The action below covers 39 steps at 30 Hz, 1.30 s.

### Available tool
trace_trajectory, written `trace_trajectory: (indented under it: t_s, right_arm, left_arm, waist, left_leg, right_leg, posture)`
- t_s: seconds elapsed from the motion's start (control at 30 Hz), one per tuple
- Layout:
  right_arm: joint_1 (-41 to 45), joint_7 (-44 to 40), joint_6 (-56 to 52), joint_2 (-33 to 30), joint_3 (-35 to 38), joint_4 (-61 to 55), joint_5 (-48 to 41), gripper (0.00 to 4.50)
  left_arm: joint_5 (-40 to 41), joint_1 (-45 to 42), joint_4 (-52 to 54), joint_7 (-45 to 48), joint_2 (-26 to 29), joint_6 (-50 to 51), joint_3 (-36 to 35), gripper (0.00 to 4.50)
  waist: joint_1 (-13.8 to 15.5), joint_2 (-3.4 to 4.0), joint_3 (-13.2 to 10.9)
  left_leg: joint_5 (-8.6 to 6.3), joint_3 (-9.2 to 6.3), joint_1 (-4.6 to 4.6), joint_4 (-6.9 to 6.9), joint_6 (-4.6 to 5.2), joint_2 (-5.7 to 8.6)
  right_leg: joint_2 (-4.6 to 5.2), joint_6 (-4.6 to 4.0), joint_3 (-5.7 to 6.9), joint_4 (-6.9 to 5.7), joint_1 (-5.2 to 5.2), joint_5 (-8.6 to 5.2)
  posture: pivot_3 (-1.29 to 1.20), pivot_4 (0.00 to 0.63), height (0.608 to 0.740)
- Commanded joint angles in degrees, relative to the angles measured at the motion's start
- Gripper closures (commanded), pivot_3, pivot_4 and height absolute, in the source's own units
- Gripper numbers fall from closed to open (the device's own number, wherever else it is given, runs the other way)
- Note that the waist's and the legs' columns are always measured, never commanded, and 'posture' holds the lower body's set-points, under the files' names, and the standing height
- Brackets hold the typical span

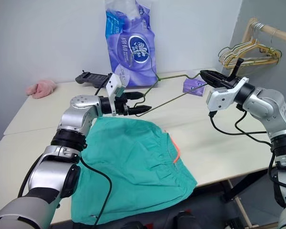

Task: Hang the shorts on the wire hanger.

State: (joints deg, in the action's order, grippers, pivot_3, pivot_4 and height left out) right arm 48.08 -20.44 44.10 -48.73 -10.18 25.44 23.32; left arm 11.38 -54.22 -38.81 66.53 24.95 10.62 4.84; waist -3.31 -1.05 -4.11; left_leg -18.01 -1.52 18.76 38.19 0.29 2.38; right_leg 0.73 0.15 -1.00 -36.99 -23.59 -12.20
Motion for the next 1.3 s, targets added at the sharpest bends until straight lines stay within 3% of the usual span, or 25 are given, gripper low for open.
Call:
trace_trajectory:
  t_s: [0.03, 0.33, 0.73, 0.97, 1.0, 1.03, 1.3]
  right_arm:
    - [3.8, -1.4, -2.47, 1.48, 1.94, -4.53, -2.66, 4.49]
    - [5.64, -3.97, -3.95, 3.4, 2.68, -8.41, -3.47, 4.49]
    - [5.11, -5.0, -4.88, 4.02, 2.31, -9.11, -3.14, 4.5]
    - [2.06, -10.89, -14.91, 5.62, 0.75, -12.82, -3.47, 4.5]
    - [1.25, -12.66, -16.77, 5.58, 0.5, -13.76, -4.03, 4.0]
    - [0.42, -14.01, -18.2, 5.32, 0.37, -14.8, -4.26, 3.81]
    - [-5.31, -20.71, -28.41, 2.99, 2.07, -22.65, -5.82, 1.01]
  left_arm:
    - [-1.44, 1.52, 2.53, 2.21, 0.39, 0.25, 2.27, 0.86]
    - [-6.38, 0.87, -2.05, -2.29, 0.75, -6.19, 3.0, 0.86]
    - [-6.28, -0.82, -4.32, -2.96, 0.19, -8.81, 1.7, 4.49]
    - [-10.34, -2.26, -5.94, -7.97, 0.23, -12.62, 2.35, 4.49]
    - [-10.7, -2.35, -6.09, -8.51, 0.11, -12.98, 2.33, 4.5]
    - [-11.4, -2.51, -6.46, -9.57, 0.12, -13.66, 2.37, 4.5]
    - [-22.9, -6.46, -16.23, -23.64, 4.56, -26.62, 6.19, 4.5]
  waist:
    - [-0.16, 0.0, 0.0]
    - [0.1, -0.09, 0.06]
    - [0.08, -0.1, 0.07]
    - [0.1, -0.14, 0.1]
    - [0.09, -0.17, 0.12]
    - [0.1, -0.17, 0.12]
    - [0.13, -0.2, 0.13]
  left_leg:
    - [0.0, 0.0, 0.0, 0.0, 0.0, 0.0]
    - [0.0, -0.06, 0.01, 0.1, 0.0, 0.0]
    - [-0.01, -0.03, 0.03, 0.1, 0.02, -0.01]
    - [-0.01, -0.04, 0.04, 0.11, 0.02, -0.01]
    - [-0.01, -0.05, 0.04, 0.1, 0.02, -0.01]
    - [-0.01, -0.05, 0.04, 0.11, 0.02, -0.01]
    - [-0.03, -0.02, 0.09, 0.15, 0.05, -0.01]
  right_leg:
    - [0.0, 0.0, -0.01, -0.01, 0.0, 0.0]
    - [0.02, 0.01, 0.05, -0.01, -0.07, 0.03]
    - [0.02, 0.02, 0.03, -0.05, -0.17, 0.05]
    - [0.02, 0.02, 0.04, -0.06, -0.17, 0.05]
    - [0.03, 0.02, 0.05, -0.06, -0.17, 0.05]
    - [0.03, 0.02, 0.05, -0.06, -0.17, 0.05]
    - [0.04, 0.07, 0.04, -0.09, -0.3, 0.08]
  posture:
    - [-0.08, 0.011, 0.74]
    - [-0.06, 0.003, 0.74]
    - [-0.06, 0.005, 0.74]
    - [-0.07, 0.008, 0.74]
    - [-0.07, 0.008, 0.74]
    - [-0.07, 0.011, 0.74]
    - [-0.07, 0.017, 0.74]
